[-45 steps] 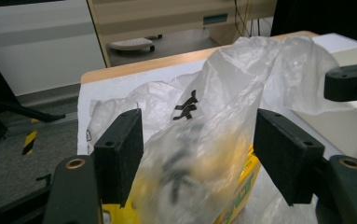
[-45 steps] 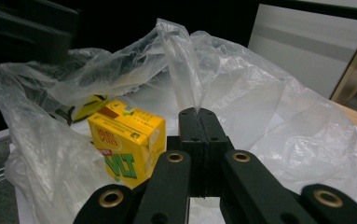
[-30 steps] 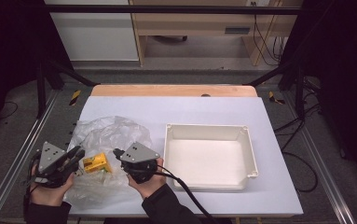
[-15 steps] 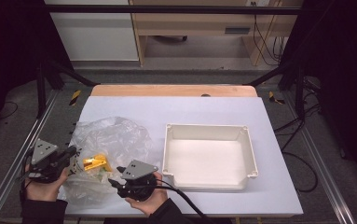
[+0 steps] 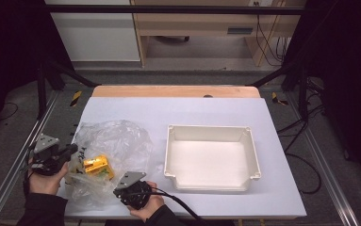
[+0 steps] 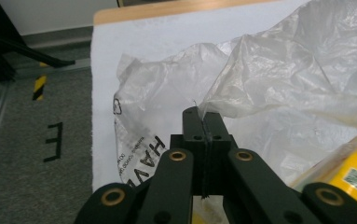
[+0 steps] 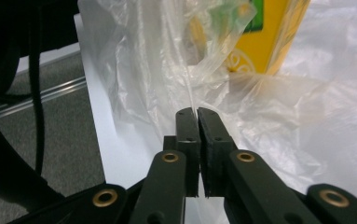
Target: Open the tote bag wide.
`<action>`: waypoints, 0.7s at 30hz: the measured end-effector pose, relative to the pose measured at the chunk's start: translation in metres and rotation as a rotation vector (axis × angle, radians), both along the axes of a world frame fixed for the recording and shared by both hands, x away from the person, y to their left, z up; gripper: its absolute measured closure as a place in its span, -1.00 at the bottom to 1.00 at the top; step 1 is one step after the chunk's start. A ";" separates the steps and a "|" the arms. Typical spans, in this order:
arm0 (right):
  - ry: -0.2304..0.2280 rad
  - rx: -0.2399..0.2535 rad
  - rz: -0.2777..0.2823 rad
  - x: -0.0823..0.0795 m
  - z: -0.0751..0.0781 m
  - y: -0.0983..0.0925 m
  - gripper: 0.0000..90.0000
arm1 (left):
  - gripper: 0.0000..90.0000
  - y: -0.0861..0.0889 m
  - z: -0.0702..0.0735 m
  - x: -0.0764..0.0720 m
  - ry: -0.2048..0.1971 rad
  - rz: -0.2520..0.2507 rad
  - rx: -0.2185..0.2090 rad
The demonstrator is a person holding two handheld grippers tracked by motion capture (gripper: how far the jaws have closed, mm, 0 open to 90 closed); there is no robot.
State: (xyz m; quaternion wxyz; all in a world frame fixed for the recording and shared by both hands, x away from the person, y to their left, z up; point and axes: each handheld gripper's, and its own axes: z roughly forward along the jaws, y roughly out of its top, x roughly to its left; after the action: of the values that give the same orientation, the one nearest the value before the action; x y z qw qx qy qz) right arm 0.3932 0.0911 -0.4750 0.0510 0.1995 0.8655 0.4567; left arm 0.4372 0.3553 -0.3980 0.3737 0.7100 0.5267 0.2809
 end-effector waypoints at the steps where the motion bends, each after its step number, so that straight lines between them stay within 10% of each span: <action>1: 0.007 -0.005 0.000 0.000 -0.002 0.001 0.97 | 1.00 0.000 -0.004 0.003 0.013 0.004 0.009; 21: 0.020 -0.010 0.029 -0.007 -0.013 0.000 0.87 | 1.00 0.006 -0.060 0.029 0.194 -0.014 0.045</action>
State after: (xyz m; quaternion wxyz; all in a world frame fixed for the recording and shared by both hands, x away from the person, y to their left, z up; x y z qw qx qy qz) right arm 0.3860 0.0911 -0.4882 0.0367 0.1910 0.8710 0.4511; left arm 0.4658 0.3609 -0.4580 0.3068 0.7458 0.5489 0.2199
